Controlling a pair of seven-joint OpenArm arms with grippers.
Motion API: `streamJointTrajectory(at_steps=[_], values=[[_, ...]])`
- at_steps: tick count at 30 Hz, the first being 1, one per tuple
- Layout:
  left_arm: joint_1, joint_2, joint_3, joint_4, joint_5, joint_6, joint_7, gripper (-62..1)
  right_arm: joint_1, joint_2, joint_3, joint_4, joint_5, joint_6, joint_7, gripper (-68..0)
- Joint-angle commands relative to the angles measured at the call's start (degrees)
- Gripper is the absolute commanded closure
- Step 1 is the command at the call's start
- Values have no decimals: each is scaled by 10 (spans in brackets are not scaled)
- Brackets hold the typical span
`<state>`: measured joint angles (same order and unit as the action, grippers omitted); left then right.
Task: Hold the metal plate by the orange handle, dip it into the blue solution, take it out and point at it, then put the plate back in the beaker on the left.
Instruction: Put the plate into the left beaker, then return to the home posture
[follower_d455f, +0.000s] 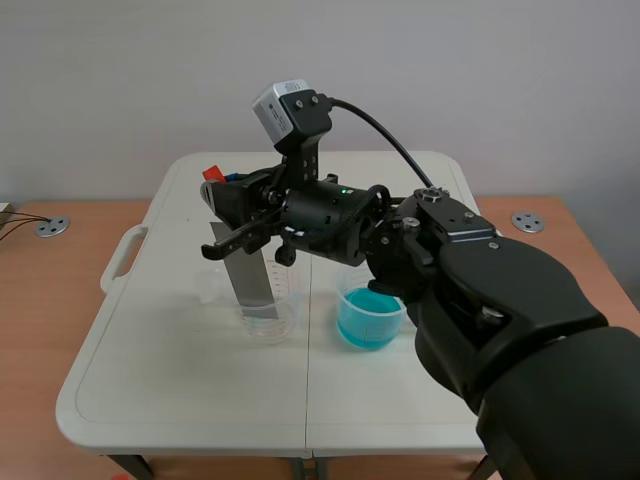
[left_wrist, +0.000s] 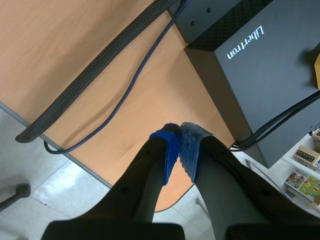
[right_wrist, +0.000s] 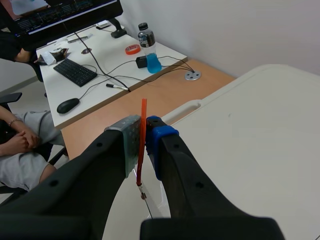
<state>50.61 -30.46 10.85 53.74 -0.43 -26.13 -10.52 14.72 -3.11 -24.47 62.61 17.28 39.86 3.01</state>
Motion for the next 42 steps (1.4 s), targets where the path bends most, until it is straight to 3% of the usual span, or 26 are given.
streamJointTrajectory(at_steps=[1, 26, 30, 36, 40, 42], values=[[7, 3, 2, 6, -2, -4, -2, -15, 15, -4, 0, 0, 7, 0, 10, -11], [6, 0, 2, 6, -2, -3, 27, -15, 15, 0, 0, -30, -6, 0, 15, -13], [6, 0, 2, 6, -2, -3, 27, -15, 15, 5, 1, -30, -7, 0, 21, -104], [6, 0, 2, 6, -2, -3, 27, -15, 15, 21, 2, -30, -6, 0, 43, -186], [6, 0, 2, 6, -1, -3, 27, -18, 16, 32, 2, -30, -6, -1, 64, -297], [6, 0, 2, 6, 3, -3, 26, -70, 16, 36, 2, -30, -6, -2, 69, -354]])
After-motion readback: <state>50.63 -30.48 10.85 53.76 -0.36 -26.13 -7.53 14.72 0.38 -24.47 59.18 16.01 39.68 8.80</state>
